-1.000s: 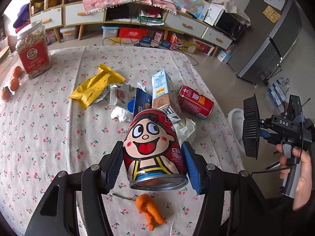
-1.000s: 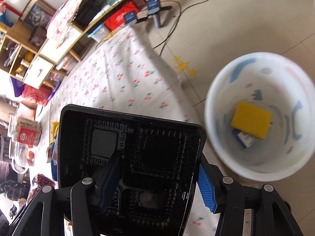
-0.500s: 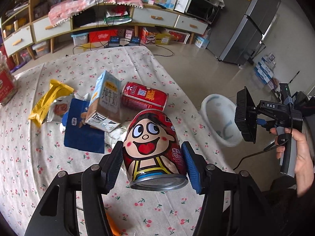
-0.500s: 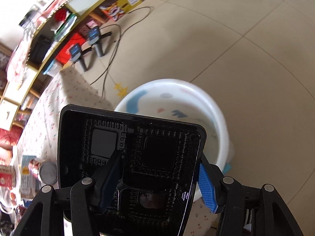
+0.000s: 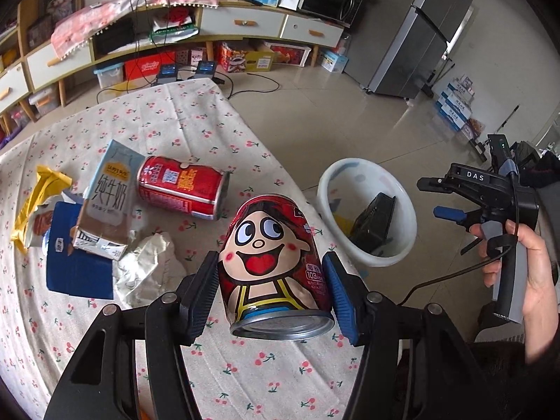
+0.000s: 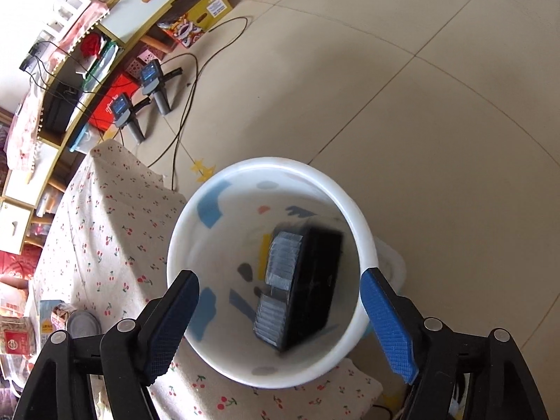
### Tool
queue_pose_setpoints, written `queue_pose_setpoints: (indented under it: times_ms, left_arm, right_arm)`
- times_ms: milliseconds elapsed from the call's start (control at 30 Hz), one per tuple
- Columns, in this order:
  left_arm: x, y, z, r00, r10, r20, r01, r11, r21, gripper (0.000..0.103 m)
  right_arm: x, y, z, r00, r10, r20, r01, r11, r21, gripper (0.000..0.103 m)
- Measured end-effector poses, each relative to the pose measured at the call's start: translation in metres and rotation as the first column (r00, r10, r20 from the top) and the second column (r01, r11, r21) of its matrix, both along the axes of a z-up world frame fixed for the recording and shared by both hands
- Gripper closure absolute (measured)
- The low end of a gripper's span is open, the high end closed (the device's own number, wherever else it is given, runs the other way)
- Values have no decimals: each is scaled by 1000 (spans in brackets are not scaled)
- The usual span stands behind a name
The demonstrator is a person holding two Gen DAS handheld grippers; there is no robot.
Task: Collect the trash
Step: 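Drop the black tray into the bucket with the right tool while the left tool drops the can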
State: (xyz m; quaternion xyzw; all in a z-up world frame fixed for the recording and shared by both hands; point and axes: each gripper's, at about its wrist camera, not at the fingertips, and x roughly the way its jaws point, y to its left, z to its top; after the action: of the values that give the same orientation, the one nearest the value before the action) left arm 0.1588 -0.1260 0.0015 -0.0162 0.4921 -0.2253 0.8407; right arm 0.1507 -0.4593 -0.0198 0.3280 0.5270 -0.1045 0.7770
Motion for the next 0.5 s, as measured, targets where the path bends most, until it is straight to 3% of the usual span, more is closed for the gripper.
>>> queue_pose_setpoints:
  times_ms: [300, 500]
  left_arm:
    - [11, -75, -13, 994, -109, -19, 108, 994, -19, 42]
    - [16, -123, -26, 987, -163, -16, 163, 987, 10, 41]
  right_arm:
    - [-31, -16, 14, 999, 43, 3, -42, 995, -88, 22]
    - [-47, -30, 12, 998, 54, -12, -55, 991, -121, 22]
